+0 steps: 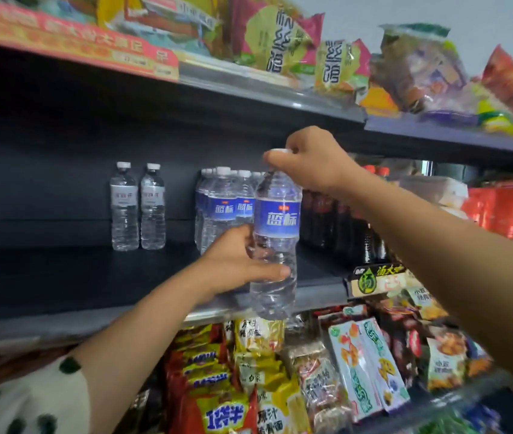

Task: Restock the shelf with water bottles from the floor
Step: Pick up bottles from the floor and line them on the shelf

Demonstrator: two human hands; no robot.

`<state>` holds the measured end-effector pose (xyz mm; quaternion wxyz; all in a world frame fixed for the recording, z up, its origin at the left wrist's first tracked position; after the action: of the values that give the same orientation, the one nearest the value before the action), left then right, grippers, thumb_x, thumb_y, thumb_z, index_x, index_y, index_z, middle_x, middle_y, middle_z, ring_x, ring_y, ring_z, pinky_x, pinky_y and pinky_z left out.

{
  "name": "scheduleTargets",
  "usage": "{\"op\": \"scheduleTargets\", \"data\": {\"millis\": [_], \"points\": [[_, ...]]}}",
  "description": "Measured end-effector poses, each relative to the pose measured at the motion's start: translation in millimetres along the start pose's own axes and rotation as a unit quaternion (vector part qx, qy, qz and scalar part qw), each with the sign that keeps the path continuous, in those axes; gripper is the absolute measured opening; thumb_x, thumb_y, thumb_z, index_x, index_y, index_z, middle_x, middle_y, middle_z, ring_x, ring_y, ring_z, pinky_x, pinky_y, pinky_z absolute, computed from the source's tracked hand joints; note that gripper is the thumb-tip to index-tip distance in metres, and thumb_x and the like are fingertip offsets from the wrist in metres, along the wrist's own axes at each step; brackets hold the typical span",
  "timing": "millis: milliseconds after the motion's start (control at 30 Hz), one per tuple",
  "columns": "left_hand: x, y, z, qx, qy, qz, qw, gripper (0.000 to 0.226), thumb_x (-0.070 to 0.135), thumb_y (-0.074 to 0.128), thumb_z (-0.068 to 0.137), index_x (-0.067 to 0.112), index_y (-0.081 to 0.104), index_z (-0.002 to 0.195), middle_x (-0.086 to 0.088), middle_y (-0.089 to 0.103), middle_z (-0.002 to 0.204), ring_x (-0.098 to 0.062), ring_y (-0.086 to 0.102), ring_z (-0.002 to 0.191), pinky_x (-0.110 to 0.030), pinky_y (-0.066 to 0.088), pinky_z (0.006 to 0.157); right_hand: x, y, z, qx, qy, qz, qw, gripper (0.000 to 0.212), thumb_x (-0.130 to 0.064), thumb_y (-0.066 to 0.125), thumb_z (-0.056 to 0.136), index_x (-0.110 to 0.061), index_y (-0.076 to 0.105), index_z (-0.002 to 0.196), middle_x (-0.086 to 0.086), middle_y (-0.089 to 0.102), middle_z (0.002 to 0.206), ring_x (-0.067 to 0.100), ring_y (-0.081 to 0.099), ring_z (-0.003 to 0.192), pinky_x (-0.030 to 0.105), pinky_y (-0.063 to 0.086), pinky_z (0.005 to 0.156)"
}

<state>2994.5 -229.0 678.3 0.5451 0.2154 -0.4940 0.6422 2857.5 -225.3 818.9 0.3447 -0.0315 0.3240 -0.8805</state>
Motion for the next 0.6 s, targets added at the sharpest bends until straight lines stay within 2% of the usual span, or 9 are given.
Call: {"op": "scheduleTargets", "data": {"millis": [100,167,233,300,333,400,467,533,600], "points": [[4,-5,29,0.027,-0.005,0.023,0.999,0.079,0.039,0.090,0.042,0.018,0.061,0.113,0.002,0.073,0.106,-0.014,0.068,0.103,-0.040,0.052,0.096,19,8,27,0.000,-0.018,0.009,1.000,0.048,-0.034,0.059,0.084,-0.009,0.031,0.054,0.006,0.027,0.053,0.017,0.024,0.052,0.033,0.025,0.048],[2,-7,48,0.043,-0.011,0.024,0.999,0.066,0.026,0.091,0.054,0.017,0.062,0.113,0.001,0.073,0.104,-0.013,0.069,0.100,-0.037,0.052,0.095,34,17,44,0.003,-0.013,0.021,1.000,0.048,-0.034,0.058,0.083,-0.009,0.030,0.053,0.005,0.028,0.052,0.018,0.026,0.053,0.033,0.026,0.049],[-3,-9,62,0.080,-0.017,0.056,0.995,0.050,0.017,0.088,0.064,0.017,0.063,0.108,0.004,0.073,0.098,-0.006,0.069,0.089,-0.026,0.053,0.087,50,30,60,0.001,-0.001,0.027,1.000,0.046,-0.034,0.058,0.082,-0.008,0.034,0.052,0.005,0.032,0.051,0.021,0.033,0.056,0.033,0.029,0.051],[-15,-16,73,0.146,-0.020,0.101,0.984,0.040,0.020,0.086,0.067,0.020,0.064,0.099,0.006,0.070,0.094,0.000,0.066,0.078,-0.019,0.053,0.077,65,47,74,-0.006,0.007,0.025,1.000,0.046,-0.034,0.058,0.082,-0.007,0.036,0.052,0.006,0.033,0.051,0.025,0.038,0.060,0.030,0.030,0.055],[-23,-23,77,0.195,-0.028,0.124,0.973,0.042,0.023,0.086,0.067,0.018,0.063,0.102,0.002,0.068,0.099,-0.004,0.066,0.082,-0.023,0.053,0.079,72,57,79,-0.010,0.009,0.024,1.000,0.046,-0.035,0.058,0.082,-0.007,0.036,0.052,0.007,0.033,0.052,0.027,0.039,0.062,0.030,0.031,0.057],[-38,-39,81,0.299,-0.048,0.198,0.932,0.060,0.028,0.085,0.069,0.011,0.058,0.119,-0.007,0.059,0.117,-0.019,0.060,0.104,-0.034,0.050,0.093,84,77,91,-0.016,0.012,0.032,0.999,0.044,-0.035,0.058,0.081,-0.008,0.038,0.053,0.006,0.033,0.053,0.030,0.042,0.065,0.031,0.033,0.059],[-50,-52,83,0.361,-0.082,0.279,0.886,0.081,0.030,0.084,0.070,0.008,0.043,0.136,-0.014,0.041,0.136,-0.028,0.042,0.128,-0.037,0.037,0.108,92,96,100,-0.028,0.015,0.047,0.998,0.042,-0.037,0.059,0.079,-0.010,0.039,0.053,0.005,0.035,0.054,0.032,0.047,0.067,0.032,0.035,0.061],[-60,-60,87,0.354,-0.136,0.311,0.871,0.098,0.032,0.082,0.072,0.006,0.025,0.147,-0.015,0.026,0.149,-0.031,0.026,0.140,-0.040,0.027,0.114,99,112,108,-0.040,0.019,0.055,0.998,0.042,-0.038,0.059,0.079,-0.009,0.042,0.055,0.008,0.042,0.059,0.033,0.050,0.069,0.032,0.037,0.061],[-73,-65,95,0.329,-0.172,0.318,0.872,0.100,0.033,0.081,0.073,0.005,0.020,0.148,-0.016,0.026,0.152,-0.032,0.026,0.141,-0.042,0.028,0.113,103,126,115,-0.054,0.027,0.067,0.996,0.038,-0.039,0.060,0.081,-0.007,0.048,0.064,0.011,0.051,0.072,0.032,0.054,0.073,0.031,0.038,0.062]]}}
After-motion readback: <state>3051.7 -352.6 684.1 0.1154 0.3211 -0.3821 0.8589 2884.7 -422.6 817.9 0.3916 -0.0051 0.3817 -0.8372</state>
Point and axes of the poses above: each hand's wrist, its own z-axis towards the middle knuckle, its own y-axis out of the palm, x = y × z, the point moved 3 cm from there along z, towards the middle knuckle
